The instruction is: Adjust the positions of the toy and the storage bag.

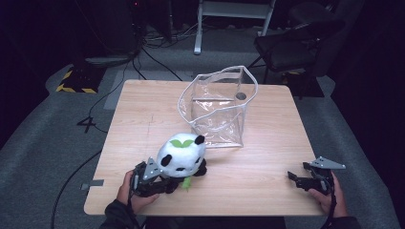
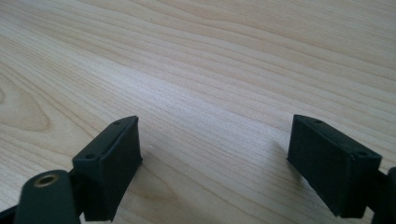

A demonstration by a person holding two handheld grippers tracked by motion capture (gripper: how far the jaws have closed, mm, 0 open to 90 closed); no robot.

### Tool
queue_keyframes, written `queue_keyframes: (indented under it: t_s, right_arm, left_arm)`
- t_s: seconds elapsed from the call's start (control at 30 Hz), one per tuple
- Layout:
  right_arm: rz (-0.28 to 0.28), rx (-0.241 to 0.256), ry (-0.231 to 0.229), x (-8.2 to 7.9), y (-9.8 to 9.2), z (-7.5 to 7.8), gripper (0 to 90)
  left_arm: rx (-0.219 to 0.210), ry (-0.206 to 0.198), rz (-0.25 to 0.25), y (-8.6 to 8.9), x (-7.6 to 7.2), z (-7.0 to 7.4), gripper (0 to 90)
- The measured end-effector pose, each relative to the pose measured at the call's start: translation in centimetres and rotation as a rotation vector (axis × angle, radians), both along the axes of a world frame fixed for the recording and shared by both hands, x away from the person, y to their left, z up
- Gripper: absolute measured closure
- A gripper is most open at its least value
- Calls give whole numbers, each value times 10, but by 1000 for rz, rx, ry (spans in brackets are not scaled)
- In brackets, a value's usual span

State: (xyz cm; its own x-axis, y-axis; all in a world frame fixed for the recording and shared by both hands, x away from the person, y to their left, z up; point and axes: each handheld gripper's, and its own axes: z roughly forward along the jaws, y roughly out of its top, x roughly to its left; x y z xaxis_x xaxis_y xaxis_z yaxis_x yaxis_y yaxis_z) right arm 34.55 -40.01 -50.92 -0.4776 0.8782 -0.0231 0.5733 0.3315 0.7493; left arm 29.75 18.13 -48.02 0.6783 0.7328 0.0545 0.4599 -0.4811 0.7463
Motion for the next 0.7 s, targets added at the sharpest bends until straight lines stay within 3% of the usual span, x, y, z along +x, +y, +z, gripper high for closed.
queue_keyframes:
  t_s: [0.13, 0.27, 0.7]
  right_arm:
    - [0, 0, 0, 0, 0, 0, 173]
    - [0, 0, 0, 0, 0, 0, 173]
    - [1, 0, 0, 0, 0, 0, 173]
  left_arm:
    - [-13, 2, 50, 23, -3, -1, 445]
    - [-21, -2, 92, 34, -1, -2, 442]
    - [-37, -32, 187, 23, 30, -7, 420]
